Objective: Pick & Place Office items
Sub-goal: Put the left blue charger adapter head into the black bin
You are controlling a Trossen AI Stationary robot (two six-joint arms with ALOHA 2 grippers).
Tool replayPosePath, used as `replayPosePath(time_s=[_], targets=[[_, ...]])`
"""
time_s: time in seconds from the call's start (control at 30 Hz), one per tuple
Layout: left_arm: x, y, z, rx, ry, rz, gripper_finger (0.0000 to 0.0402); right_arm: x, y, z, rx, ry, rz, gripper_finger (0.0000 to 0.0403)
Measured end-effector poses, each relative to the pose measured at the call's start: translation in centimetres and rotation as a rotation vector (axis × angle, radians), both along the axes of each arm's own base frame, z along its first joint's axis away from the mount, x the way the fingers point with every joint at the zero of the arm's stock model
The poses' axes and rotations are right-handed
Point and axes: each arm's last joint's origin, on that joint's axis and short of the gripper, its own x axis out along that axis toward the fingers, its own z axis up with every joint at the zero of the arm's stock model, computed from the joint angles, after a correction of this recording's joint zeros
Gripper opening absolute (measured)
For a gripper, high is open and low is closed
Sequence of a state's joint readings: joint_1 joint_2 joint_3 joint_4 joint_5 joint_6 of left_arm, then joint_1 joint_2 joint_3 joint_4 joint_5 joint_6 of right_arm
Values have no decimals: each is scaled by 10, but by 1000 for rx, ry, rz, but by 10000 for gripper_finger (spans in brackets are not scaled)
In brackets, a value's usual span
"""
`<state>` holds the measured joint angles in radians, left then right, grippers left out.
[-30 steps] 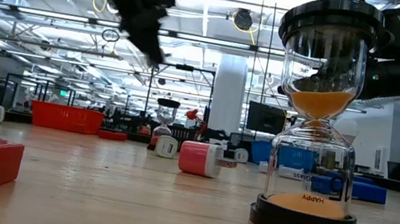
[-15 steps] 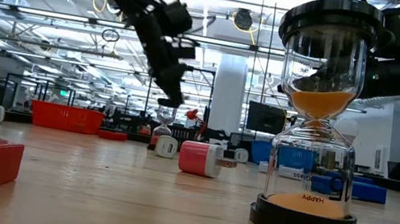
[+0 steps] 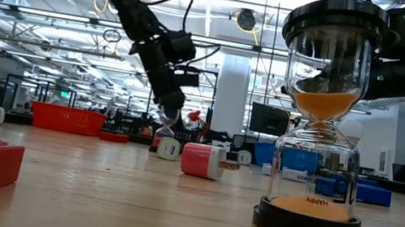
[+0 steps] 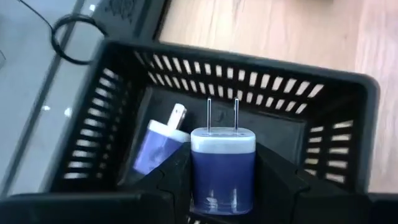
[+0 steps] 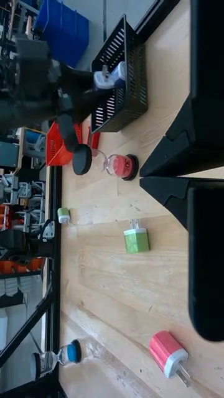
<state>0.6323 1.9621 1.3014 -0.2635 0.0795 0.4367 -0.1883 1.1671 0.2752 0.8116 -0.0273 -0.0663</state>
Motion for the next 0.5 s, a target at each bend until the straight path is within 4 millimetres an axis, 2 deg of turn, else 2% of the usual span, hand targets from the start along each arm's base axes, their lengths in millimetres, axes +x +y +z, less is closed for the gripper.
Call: replayPosePath(time_s=[0.2, 0.43, 0.5], targets=[[1, 1, -16, -23, 42, -13, 132, 0, 0, 0, -2, -1, 0, 4], [0, 4, -16, -18, 41, -2, 133, 0, 0, 0, -2, 0, 0, 4], [-1, 5, -16, -21, 37, 7, 148, 0, 0, 0, -2, 0, 0, 4]])
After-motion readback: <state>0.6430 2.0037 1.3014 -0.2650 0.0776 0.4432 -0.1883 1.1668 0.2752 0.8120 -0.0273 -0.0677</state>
